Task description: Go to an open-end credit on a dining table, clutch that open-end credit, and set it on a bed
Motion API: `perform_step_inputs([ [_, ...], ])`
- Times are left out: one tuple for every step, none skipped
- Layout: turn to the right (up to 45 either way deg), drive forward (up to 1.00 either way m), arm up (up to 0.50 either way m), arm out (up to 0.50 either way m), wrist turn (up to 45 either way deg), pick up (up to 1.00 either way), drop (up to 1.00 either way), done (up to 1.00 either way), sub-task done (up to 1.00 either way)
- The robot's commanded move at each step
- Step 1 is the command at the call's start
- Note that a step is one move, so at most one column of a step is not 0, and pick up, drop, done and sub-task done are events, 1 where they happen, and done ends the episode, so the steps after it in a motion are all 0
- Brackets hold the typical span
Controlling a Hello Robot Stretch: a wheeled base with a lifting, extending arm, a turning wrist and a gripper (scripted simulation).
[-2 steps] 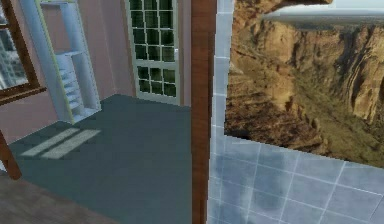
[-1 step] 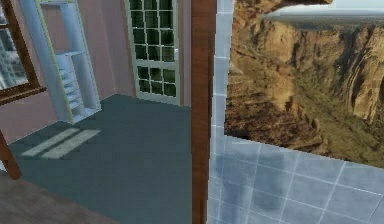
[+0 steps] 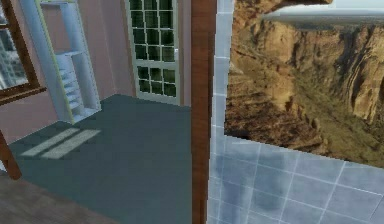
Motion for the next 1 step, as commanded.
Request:
perform_step_inputs([
  [0.0,0.00,0.10,0.00,0.0,0.00,0.00,0.00,0.00],
])
